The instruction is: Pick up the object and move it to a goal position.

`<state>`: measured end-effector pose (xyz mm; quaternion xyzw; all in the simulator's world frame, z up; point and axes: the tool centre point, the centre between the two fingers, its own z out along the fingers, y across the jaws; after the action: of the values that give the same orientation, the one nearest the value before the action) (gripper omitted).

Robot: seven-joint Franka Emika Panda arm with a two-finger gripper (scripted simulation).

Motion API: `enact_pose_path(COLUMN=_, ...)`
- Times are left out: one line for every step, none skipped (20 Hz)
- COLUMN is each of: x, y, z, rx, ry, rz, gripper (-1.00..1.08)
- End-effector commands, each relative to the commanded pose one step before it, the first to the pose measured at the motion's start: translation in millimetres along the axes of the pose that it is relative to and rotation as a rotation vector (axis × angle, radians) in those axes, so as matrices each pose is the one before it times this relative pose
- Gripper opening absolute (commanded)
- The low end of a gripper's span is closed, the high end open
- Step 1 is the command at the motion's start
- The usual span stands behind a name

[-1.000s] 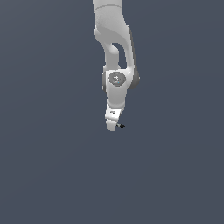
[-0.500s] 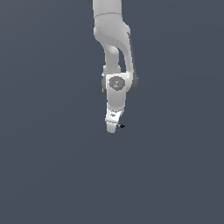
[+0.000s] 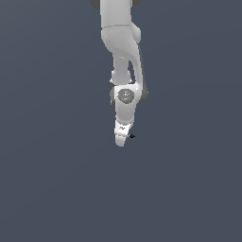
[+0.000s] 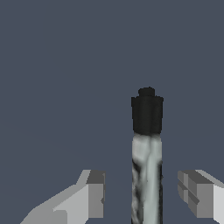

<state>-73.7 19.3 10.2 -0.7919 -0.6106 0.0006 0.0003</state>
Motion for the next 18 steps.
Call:
enact_pose_path(x=0.04, y=0.45, z=0.62, rx=-0.00107, ry=0.00019, rz=-0.00002, gripper=-1.0)
enact_pose_path(x=0.0, y=0.0, z=0.0, rx=0.0, ry=0.0, rz=0.0, gripper=-1.0)
enact_pose_path(x=0.0, y=0.0, z=0.0, rx=0.0, ry=0.0, rz=0.0, gripper=-1.0)
enact_pose_path(x=0.0, y=0.0, z=0.0, rx=0.0, ry=0.0, rz=0.0, gripper=-1.0)
enact_pose_path(x=0.0, y=0.0, z=0.0, rx=0.0, ry=0.0, rz=0.0, gripper=-1.0)
enact_pose_path(x=0.0, y=0.0, z=0.0, rx=0.0, ry=0.0, rz=0.0, gripper=-1.0)
enact_pose_path(x=0.0, y=0.0, z=0.0, rx=0.0, ry=0.0, rz=0.0, gripper=-1.0)
enact_pose_path(x=0.0, y=0.0, z=0.0, rx=0.0, ry=0.0, rz=0.0, gripper=-1.0)
enact_pose_path(x=0.0, y=0.0, z=0.0, rx=0.0, ry=0.0, rz=0.0, gripper=-1.0)
enact_pose_path(x=0.09, y=0.08, z=-0.22, rx=-0.00044, ry=-0.00005, rz=-0.00019, gripper=-1.0)
enact_pose_path(x=-0.01, y=0.07, z=-0.29, rx=0.0, ry=0.0, rz=0.0, gripper=-1.0)
enact_pose_path(x=-0.03, y=0.2, z=-0.88, rx=0.0, ry=0.0, rz=0.0, gripper=-1.0)
enact_pose_path(x=-0.05, y=0.33, z=-1.47, rx=0.0, ry=0.0, rz=0.0, gripper=-1.0)
enact_pose_path(x=-0.08, y=0.46, z=-2.06, rx=0.0, ry=0.0, rz=0.0, gripper=-1.0)
enact_pose_path(x=-0.1, y=0.6, z=-2.65, rx=0.0, ry=0.0, rz=0.0, gripper=-1.0)
enact_pose_path(x=-0.11, y=0.73, z=-3.25, rx=0.0, ry=0.0, rz=0.0, gripper=-1.0)
enact_pose_path(x=-0.13, y=0.87, z=-3.84, rx=0.0, ry=0.0, rz=0.0, gripper=-1.0)
enact_pose_path(x=-0.15, y=1.0, z=-4.42, rx=0.0, ry=0.0, rz=0.0, gripper=-1.0)
